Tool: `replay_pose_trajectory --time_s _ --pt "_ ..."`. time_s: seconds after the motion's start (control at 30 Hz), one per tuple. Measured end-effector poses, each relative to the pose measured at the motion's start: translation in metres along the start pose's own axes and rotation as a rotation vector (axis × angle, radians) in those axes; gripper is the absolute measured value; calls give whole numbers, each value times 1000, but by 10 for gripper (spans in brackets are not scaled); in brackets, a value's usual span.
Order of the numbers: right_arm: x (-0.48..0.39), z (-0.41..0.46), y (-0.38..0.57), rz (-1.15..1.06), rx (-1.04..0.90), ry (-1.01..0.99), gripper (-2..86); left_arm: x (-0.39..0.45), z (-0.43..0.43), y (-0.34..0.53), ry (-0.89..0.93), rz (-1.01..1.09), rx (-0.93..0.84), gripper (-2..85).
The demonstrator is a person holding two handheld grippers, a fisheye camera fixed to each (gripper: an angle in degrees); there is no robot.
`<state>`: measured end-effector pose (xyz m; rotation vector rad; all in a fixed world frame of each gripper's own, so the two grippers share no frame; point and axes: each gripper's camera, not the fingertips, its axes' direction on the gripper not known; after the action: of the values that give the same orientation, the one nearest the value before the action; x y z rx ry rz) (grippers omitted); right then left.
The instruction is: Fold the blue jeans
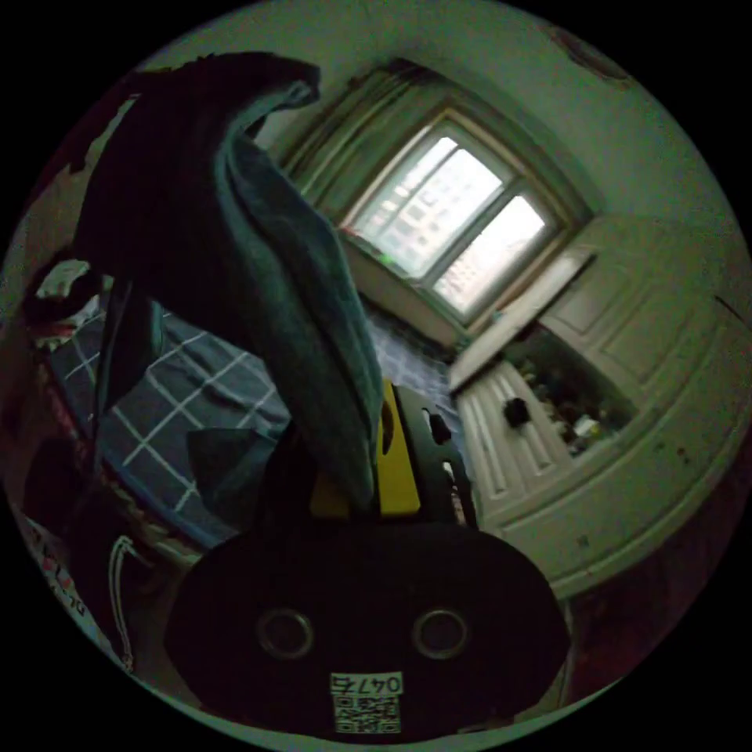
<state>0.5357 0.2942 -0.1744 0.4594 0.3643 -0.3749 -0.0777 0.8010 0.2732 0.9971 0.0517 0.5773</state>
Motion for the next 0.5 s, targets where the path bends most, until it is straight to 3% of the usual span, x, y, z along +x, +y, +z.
replay_pose_trajectory --time_s 0.13,0.27,0.5 --pt "71 -47 -1 77 0 197 -7 28 -9 -52 -3 -9 166 5" --pt "79 -60 -13 75 1 258 -6 22 -3 -67 -61 -63 228 5" --pt "-67 24 -28 -191 -90 197 0 -51 87 19 -98 -93 -3 5"
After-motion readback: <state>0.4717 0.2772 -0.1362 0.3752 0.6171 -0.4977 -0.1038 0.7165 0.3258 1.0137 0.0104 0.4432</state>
